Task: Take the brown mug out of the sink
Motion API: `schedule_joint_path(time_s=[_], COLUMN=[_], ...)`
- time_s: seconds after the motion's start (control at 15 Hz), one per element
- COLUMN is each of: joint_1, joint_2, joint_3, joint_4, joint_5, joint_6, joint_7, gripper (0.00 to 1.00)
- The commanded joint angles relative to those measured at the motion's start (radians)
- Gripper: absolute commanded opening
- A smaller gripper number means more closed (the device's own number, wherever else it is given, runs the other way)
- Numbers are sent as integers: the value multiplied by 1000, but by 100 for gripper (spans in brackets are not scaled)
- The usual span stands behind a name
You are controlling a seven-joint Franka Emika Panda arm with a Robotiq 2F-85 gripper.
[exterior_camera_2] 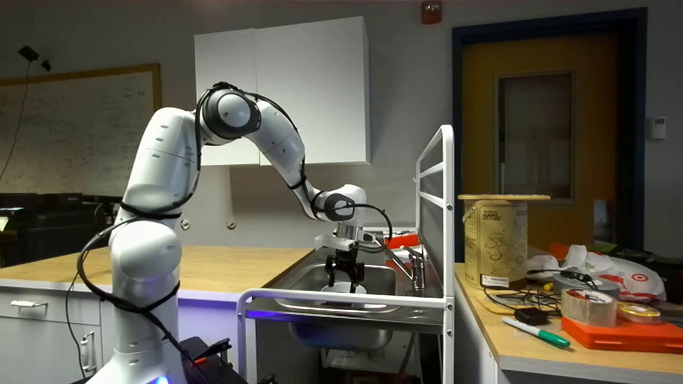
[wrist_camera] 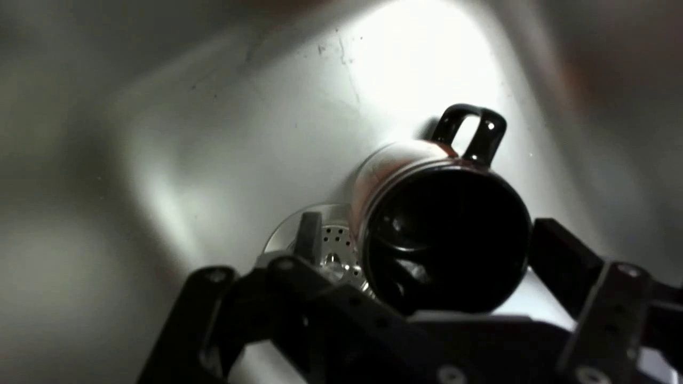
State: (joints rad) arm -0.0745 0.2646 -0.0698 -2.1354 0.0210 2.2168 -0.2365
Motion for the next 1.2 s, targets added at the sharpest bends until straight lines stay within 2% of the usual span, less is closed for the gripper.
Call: schedule_joint_path(time_s=[0.0, 0.2, 0.27, 0.33, 0.87, 1.13], joint_1=[-9, -25, -32, -36, -60, -69], joint_2=[48, 82, 93, 99, 94, 84], joint_3=[4, -3, -4, -6, -11, -4], joint_4=[10, -11, -15, -21, -41, -30], joint_5=[-56, -84, -86, -92, -130, -110], joint_6=[-30, -14, -2, 8, -1, -21], joint_7=[-13, -29, -34, -33, -51, -67], gripper=[100, 100, 91, 75, 14, 7])
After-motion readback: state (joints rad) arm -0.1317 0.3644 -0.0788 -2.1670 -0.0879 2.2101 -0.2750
